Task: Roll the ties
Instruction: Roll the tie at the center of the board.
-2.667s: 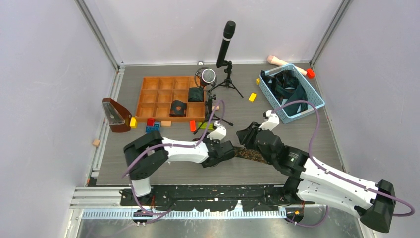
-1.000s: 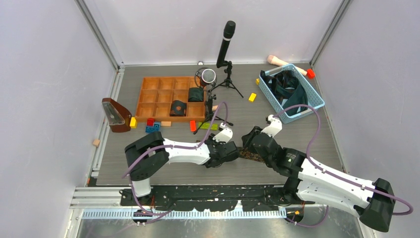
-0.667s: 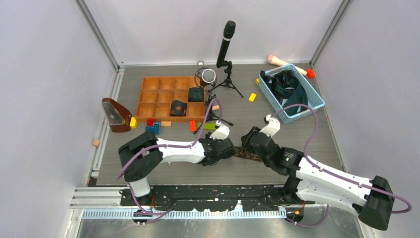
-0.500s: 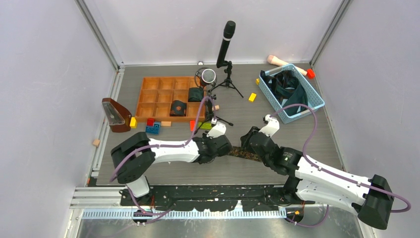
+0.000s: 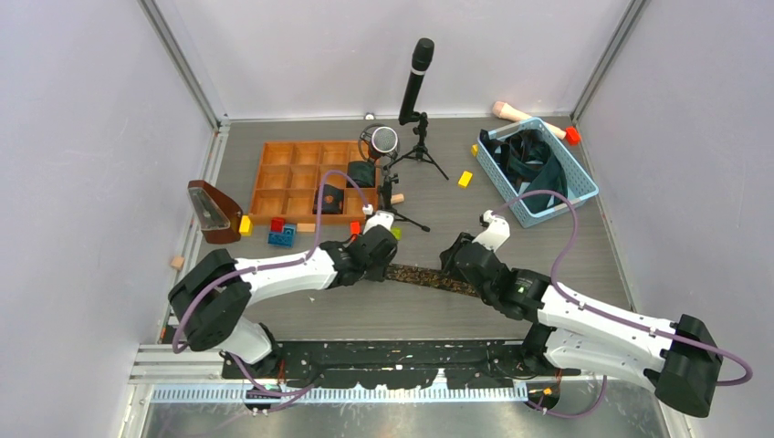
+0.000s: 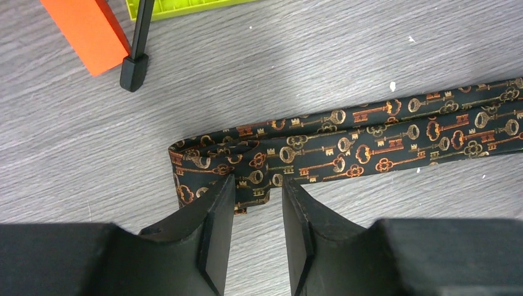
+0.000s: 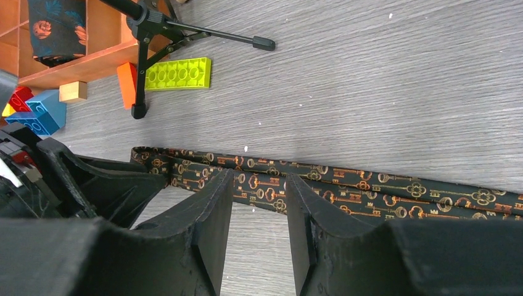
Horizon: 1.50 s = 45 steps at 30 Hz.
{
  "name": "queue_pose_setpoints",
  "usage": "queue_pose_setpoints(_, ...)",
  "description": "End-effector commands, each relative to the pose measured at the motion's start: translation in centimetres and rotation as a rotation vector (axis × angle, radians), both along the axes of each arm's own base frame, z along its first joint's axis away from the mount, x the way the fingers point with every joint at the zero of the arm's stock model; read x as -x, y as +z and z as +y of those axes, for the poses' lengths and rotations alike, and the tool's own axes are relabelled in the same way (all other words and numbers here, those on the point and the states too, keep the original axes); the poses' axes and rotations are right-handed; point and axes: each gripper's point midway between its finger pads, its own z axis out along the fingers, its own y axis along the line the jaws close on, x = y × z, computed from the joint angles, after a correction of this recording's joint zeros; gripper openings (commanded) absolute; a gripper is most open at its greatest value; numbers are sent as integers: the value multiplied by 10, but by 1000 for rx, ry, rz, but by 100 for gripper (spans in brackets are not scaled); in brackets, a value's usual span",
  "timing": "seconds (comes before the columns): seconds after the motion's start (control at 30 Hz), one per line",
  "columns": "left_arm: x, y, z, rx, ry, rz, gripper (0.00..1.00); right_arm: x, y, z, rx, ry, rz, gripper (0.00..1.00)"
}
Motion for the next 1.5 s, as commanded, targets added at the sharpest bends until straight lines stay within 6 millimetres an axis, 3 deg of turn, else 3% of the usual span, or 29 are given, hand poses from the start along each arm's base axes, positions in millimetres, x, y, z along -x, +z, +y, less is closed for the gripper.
queue_pose_setpoints(0.0, -1, 14, -10, 137, -8, 15, 36, -9, 19, 9, -55, -15, -40, 43)
queue_pose_setpoints(0.33, -4, 37, -12, 187, -23, -17, 37, -10, 17, 18, -71, 11, -35, 44)
queue_pose_setpoints(0.67, -6, 40, -9, 189, -20, -24, 34, -12, 12, 30, -86, 39, -17, 44)
queue_pose_setpoints(0.83, -9, 67, -5, 233, -29, -88, 34, -12, 12, 47, -122, 101, -14, 42)
queue_pose_setpoints(0.97, -24, 87, 24, 292, 63, -145, 36, -11, 19, 80, -199, 220, -6, 38)
queue_pose_setpoints(1.13, -31, 76, 64, 381, 173, -111, 37, -15, 22, 136, -268, 392, 19, 22)
queue_pose_setpoints(1.3, -32, 61, 81, 466, 224, -75, 39, -9, -1, 197, -314, 608, 121, 4)
queue_pose_setpoints(1.47, -29, 46, 84, 494, 233, -38, 39, -8, -21, 218, -356, 648, 162, 0)
